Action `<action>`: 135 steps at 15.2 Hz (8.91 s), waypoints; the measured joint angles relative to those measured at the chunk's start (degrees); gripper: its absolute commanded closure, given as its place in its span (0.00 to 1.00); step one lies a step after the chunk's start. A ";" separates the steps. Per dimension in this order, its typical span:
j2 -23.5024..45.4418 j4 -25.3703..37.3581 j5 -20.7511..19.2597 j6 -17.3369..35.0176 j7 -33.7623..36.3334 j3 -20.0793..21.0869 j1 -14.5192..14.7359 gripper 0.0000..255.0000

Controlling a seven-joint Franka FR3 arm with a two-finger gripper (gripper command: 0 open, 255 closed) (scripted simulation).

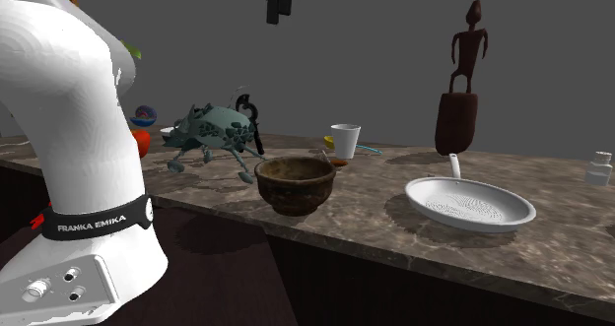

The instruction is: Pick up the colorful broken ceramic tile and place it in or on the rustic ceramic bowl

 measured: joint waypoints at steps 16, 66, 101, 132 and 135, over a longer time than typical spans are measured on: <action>16.74 -6.90 3.88 26.99 13.35 14.15 1.96 0.00; 51.80 4.26 -13.42 50.38 36.29 24.38 0.72 0.00; 64.36 3.96 -3.33 63.21 21.67 26.22 -3.38 1.00; 50.69 0.60 -1.66 53.52 28.35 31.83 -3.14 0.00; 52.57 -1.87 -7.80 56.66 36.65 31.88 0.02 0.00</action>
